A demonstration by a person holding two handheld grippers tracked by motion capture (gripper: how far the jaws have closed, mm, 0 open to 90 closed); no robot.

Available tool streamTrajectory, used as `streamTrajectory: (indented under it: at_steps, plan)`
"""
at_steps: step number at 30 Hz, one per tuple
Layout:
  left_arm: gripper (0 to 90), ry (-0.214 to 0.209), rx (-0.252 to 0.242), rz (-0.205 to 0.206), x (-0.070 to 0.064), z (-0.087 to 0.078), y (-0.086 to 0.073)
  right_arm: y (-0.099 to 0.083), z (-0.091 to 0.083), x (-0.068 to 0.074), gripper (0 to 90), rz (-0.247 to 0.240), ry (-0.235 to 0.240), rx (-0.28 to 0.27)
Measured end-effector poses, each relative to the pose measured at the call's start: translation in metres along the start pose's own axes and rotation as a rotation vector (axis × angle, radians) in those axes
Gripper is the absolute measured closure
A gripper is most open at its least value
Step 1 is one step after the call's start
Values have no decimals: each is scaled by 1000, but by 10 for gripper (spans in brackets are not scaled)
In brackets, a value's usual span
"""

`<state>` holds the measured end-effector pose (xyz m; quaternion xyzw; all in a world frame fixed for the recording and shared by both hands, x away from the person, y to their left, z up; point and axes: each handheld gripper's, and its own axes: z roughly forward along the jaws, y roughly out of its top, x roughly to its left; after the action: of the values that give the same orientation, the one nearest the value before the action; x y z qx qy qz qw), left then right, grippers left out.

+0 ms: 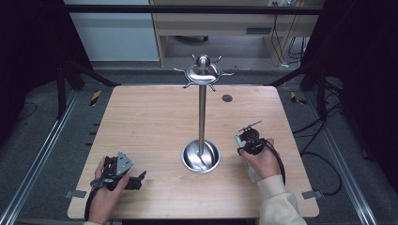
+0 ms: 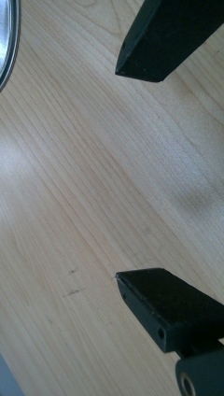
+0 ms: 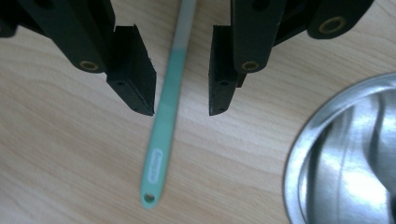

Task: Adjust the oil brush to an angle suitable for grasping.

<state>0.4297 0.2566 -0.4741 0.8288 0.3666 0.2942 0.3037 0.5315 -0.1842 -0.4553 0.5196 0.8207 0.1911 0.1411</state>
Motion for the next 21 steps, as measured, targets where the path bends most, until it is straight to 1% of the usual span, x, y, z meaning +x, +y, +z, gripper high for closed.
streamTrajectory:
  at_steps: [2,3,4,7,17,21]
  plan:
    - [26,-2,-4,-3,0,0,0,-4,0,-2,632,21,-7,22]
    - [26,-3,-6,-4,-1,0,0,-7,0,-4,645,37,-8,45]
    - [26,-4,-7,-4,-1,0,0,-7,0,-4,645,37,-8,45]
    - [25,-9,-7,-2,-1,0,0,-11,2,-5,668,47,-11,71]
    - [25,-15,-7,-3,-1,0,1,-11,6,-3,729,46,-6,107]
    - [25,-13,-7,-2,-2,1,1,-12,9,-4,756,51,-6,120]
